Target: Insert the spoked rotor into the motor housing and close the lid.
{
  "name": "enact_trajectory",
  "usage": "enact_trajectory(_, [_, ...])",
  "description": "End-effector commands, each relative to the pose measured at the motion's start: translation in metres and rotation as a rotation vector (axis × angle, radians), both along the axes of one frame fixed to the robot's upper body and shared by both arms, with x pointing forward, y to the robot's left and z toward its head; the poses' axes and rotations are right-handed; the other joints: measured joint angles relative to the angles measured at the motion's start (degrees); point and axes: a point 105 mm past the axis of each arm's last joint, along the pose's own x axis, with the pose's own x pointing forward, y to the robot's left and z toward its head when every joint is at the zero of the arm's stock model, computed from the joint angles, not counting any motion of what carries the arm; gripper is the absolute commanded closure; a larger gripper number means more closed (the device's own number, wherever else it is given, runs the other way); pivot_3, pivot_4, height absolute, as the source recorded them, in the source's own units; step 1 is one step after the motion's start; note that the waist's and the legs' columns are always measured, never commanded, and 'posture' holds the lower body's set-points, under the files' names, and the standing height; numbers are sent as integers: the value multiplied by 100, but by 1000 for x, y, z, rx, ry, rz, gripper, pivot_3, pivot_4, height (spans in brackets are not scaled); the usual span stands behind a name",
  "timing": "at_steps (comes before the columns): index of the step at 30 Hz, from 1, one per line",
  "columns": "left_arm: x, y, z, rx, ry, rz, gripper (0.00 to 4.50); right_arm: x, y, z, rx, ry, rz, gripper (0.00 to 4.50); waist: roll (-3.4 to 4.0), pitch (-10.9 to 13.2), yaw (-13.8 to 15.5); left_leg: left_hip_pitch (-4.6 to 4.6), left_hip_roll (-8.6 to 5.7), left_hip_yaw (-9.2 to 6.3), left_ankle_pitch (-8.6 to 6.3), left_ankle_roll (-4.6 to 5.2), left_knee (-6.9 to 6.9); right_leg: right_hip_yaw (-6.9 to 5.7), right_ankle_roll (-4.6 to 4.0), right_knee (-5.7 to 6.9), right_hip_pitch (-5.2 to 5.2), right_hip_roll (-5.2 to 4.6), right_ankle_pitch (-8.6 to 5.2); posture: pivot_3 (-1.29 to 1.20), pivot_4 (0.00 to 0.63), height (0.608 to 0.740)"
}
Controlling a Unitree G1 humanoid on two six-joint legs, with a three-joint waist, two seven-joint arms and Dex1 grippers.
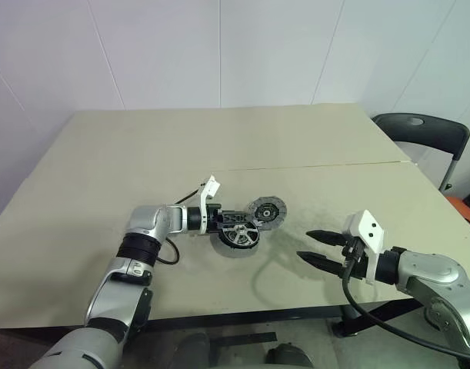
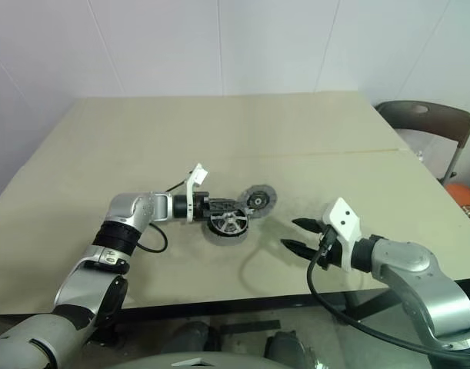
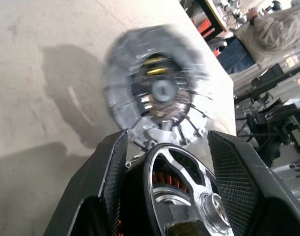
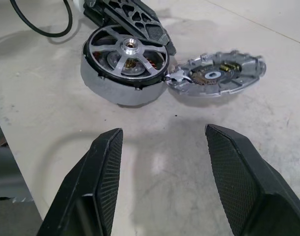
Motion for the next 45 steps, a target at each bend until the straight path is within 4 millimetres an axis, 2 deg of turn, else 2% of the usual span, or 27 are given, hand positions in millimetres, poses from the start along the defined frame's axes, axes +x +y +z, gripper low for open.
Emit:
enact_trajectory(1, [2, 3, 13, 40, -84, -38, 1704, 1, -2, 13, -13, -51, 6, 1680, -1, 2, -4, 0, 0, 1, -1, 0, 0, 0, 0, 0, 0, 0, 0, 0, 0, 740])
enact_trajectory(13, [-8, 15, 9, 138, -197, -146, 1704, 5, -1, 12, -18, -48, 21, 1680, -1, 6, 6, -8, -1, 3, -1, -1, 2, 1, -1, 1, -11, -5, 0, 0, 0, 740])
enact_trajectory(16, [-7, 16, 16, 122, -240, -153, 1704, 6, -1, 13, -18, -49, 27, 1680, -1, 6, 1, -32, -2, 3, 4, 8, 10, 1, -1, 6, -33, -5, 0, 0, 0, 740])
enact_trajectory(19, [-1, 13, 44, 1, -371, -123, 1704, 7, 0, 13, -18, -49, 32, 1680, -1, 6, 1, -63, -3, 3, 9, 16, 22, 2, 0, 17, -63, -4, 1, 0, 0, 740])
enact_trajectory(21, [-5, 13, 54, -35, -459, -144, 1704, 8, 0, 12, -18, -47, 34, 1680, -1, 6, -3, -69, -3, 4, 10, 16, 24, 2, 0, 19, -69, -3, 2, 0, 0, 740])
enact_trajectory(24, [-12, 13, 66, -114, -501, -163, 2315, 9, 1, 10, -17, -45, 38, 1680, 0, 5, 0, -69, -3, 5, 10, 17, 24, 2, 1, 22, -67, 2, 2, 0, 0, 740])
enact_trajectory(26, [-17, 12, 70, -149, -512, -182, 3000, 10, 2, 10, -17, -44, 41, 1680, 0, 5, -4, -69, -2, 6, 11, 18, 27, 2, 2, 26, -65, 5, 3, 0, 0, 740])
enact_trajectory(30, [-26, 7, 56, -100, -539, -237, 4362, 11, 3, 10, -18, -43, 45, 1680, 0, 5, -2, -67, 0, 7, 11, 18, 41, 3, 4, 39, -63, 10, 3, 0, 0, 740])
enact_trajectory(31, [-28, 5, 49, -75, -546, -254, 4472, 11, 3, 10, -18, -44, 47, 1680, 0, 5, 1, -68, 3, 7, 11, 18, 49, 3, 3, 45, -63, 12, 3, 0, 0, 740])
enact_trajectory(35, [-24, -1, 14, 119, -621, -278, 4472, 12, 6, 10, -17, -47, 54, 1680, 1, 6, 3, -69, 12, 4, 5, 25, 97, 3, 1, 86, -66, 13, 1, 0, 0, 740])
enact_trajectory(39, [-28, -6, -7, 194, -628, -329, 4472, 12, 7, 12, -16, -53, 55, 1680, 1, 6, 2, -69, 16, 3, -5, 8, 116, 8, -5, 94, -65, 13, 5, 0, 0, 740])
enact_trajectory(41, [-30, -3, -22, 286, -654, -368, 4472, 12, 7, 14, -17, -62, 51, 1680, 3, -2, 14, -69, 15, 3, -5, 8, 117, 10, -6, 94, -65, 9, 5, 0, 0, 740])
enact_trajectory(45, [-26, 1, -30, 340, -676, -371, 4472, 13, 6, 17, -13, -73, 44, 1680, 11, -11, 20, -68, 9, 3, -5, 9, 118, 11, -7, 94, -62, 2, 5, 0, 0, 740])
